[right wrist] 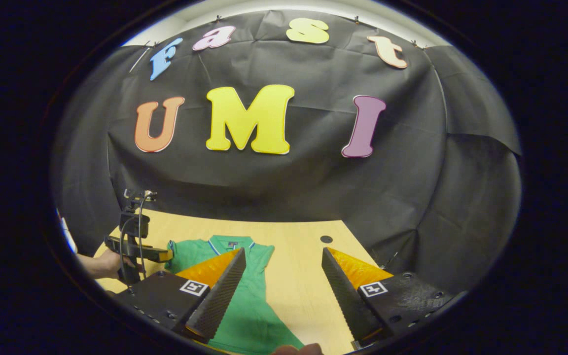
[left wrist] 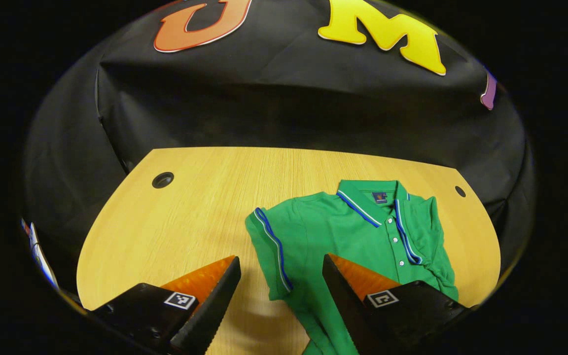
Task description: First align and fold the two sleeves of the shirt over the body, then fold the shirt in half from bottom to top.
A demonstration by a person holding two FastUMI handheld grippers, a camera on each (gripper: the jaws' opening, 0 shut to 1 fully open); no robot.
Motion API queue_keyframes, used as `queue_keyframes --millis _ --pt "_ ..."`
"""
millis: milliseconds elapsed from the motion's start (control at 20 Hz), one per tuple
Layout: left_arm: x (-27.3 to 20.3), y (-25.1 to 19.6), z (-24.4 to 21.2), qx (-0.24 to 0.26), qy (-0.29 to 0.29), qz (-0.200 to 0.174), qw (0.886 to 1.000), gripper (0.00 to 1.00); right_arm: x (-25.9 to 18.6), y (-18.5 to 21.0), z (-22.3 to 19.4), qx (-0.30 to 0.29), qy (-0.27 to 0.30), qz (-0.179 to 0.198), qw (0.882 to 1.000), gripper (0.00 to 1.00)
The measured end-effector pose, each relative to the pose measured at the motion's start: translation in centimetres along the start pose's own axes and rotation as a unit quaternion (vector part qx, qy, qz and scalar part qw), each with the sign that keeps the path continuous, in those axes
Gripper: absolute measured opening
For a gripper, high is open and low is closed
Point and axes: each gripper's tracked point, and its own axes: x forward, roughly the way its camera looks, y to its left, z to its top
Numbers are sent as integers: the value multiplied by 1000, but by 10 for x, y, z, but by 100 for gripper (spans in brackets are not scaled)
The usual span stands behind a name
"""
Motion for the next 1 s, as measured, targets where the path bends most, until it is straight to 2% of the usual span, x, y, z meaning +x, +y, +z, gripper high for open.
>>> queue_keyframes --millis 300,450,500,550,600,650,700,750,800,850,1000 --pt "35 20 -29 2 52 24 998 100 19 7 -29 6 45 15 999 96" --pt "41 22 -34 -7 56 16 998 98 26 15 -35 18 60 26 998 96" --pt "42 24 -36 -10 59 11 998 92 30 19 -37 22 67 30 997 96" --pt "41 25 -36 -9 63 11 998 72 33 19 -41 22 72 30 997 95" --pt "45 23 -35 -4 59 1 998 73 33 19 -44 22 77 29 996 96" --pt "46 19 -34 -3 60 -8 998 60 34 19 -47 25 82 30 996 96" --pt "46 20 -34 -6 61 -8 998 60 34 20 -51 29 90 31 995 95" --pt "46 18 -32 -11 61 -12 998 36 34 21 -55 36 99 34 994 95" --pt "44 15 -33 -16 59 -22 998 19 36 21 -58 41 104 35 993 96" --pt "42 14 -29 -22 54 -30 998 12 36 21 -60 43 108 36 993 96" --pt "37 16 -22 -51 37 -40 997 10 36 26 -63 48 112 42 992 95"
